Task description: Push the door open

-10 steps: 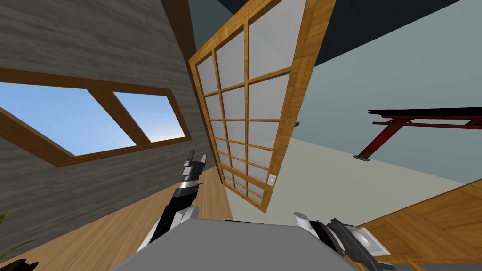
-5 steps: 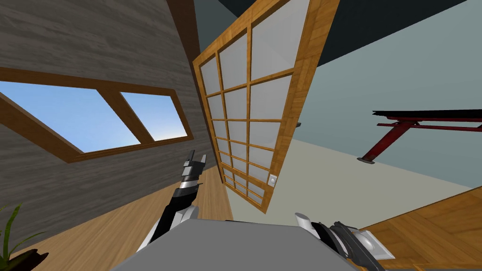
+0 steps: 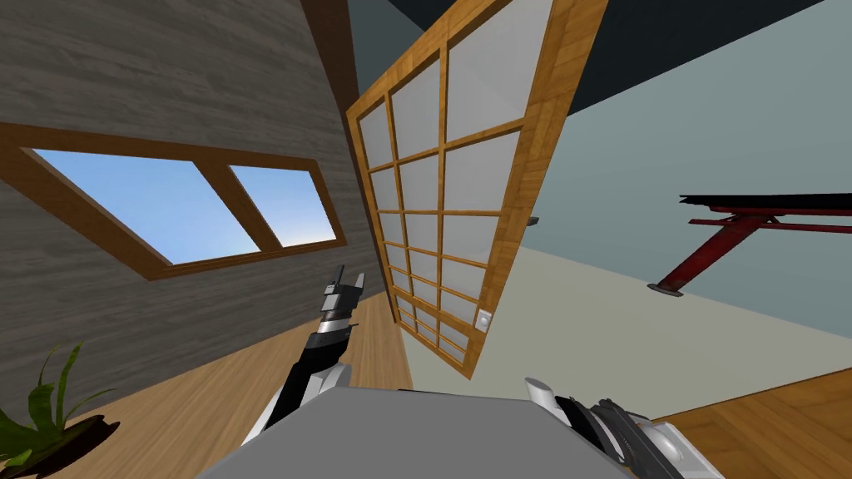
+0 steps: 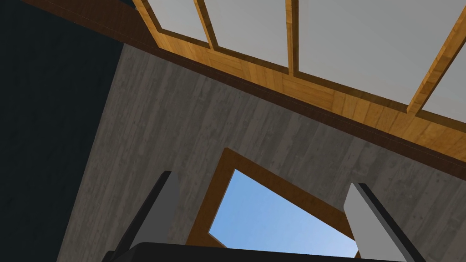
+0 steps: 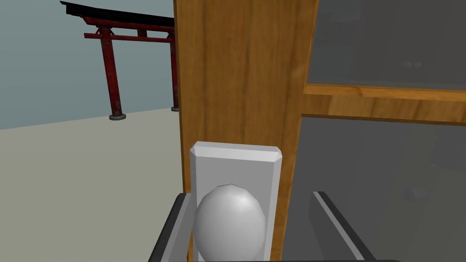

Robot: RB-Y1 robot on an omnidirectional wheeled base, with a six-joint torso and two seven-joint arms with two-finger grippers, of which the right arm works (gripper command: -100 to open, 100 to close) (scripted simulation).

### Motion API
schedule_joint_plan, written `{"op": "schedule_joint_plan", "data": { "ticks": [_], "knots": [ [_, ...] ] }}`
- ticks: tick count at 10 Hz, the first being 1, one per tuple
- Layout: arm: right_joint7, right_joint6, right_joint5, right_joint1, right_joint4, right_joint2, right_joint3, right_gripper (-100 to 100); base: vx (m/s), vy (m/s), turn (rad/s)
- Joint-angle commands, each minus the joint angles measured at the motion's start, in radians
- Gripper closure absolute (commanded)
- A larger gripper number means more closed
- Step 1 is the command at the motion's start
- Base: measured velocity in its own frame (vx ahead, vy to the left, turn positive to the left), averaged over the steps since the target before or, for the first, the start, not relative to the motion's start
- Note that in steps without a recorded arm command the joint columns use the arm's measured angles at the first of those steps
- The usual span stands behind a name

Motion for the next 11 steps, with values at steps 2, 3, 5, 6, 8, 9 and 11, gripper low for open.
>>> {"op": "schedule_joint_plan", "data": {
  "ticks": [2,3,5,6,8,9,11],
  "knots": [
    [0.003,-0.008,0.0,0.014,-0.003,0.0,-0.034,100,-0.004,-0.026,0.028],
    [0.003,-0.008,0.0,0.014,0.011,0.0,-0.034,100,0.002,-0.007,-0.012],
    [-0.001,-0.006,0.009,0.007,-0.003,-0.002,-0.071,100,-0.002,-0.005,0.058],
    [-0.004,-0.005,0.017,0.0,0.005,-0.003,-0.095,100,-0.003,-0.041,0.208],
    [-0.006,-0.004,0.025,-0.006,0.011,-0.004,-0.137,100,0.01,-0.025,0.085],
    [-0.006,-0.004,0.025,-0.006,0.011,-0.004,-0.139,100,0.009,-0.019,0.045],
    [-0.011,-0.002,0.037,-0.019,0.022,-0.005,-0.193,100,0.015,-0.019,0.106]
  ]
}}
